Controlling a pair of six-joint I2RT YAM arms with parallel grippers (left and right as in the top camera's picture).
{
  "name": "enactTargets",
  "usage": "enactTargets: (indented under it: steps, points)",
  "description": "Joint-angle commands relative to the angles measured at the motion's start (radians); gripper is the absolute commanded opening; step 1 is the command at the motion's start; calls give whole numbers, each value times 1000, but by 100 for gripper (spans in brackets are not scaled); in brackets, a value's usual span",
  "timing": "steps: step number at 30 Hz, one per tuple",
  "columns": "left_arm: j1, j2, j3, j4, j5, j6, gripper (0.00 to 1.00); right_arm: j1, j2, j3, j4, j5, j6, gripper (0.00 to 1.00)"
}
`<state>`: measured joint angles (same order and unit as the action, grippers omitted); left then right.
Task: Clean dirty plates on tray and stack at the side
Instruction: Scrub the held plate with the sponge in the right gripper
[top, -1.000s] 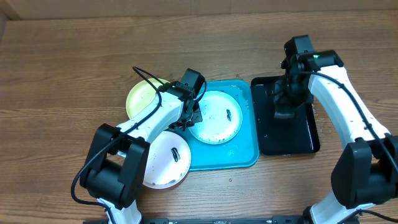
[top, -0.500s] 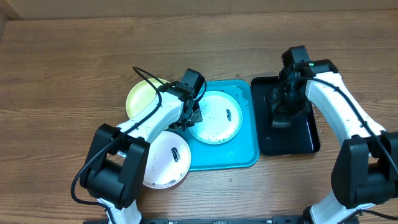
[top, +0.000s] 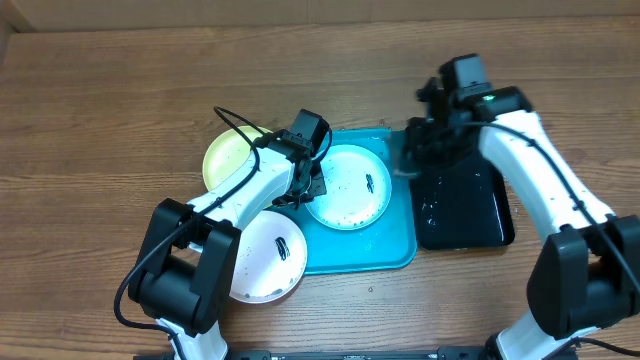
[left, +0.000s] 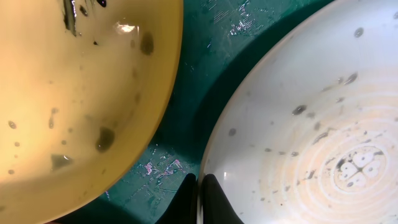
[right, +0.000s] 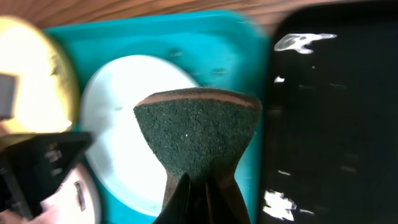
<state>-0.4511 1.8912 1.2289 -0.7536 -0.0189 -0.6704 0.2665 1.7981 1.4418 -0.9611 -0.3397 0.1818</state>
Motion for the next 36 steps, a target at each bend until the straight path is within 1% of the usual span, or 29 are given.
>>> enactTargets:
  steps: [1,4,8,10,17,31,36]
  points:
    - [-2,20,-16,3,10,24,4,91,-34,31,18,46,22,4]
    - [-2,20,-16,3,10,24,4,168,-21,30,17,235,60,4]
    - [-2,20,-16,2,10,24,4,232,13,30,18,392,85,4]
    - [-2,20,-16,2,10,24,4,246,29,28,21,428,85,4]
    - [-2,20,-16,0,10,24,4,249,69,-14,87,428,85,4]
    - [-2,20,-16,0,10,24,4,249,78,-103,171,421,85,4]
    - [-2,20,-16,0,10,24,4,249,78,-158,231,420,85,4]
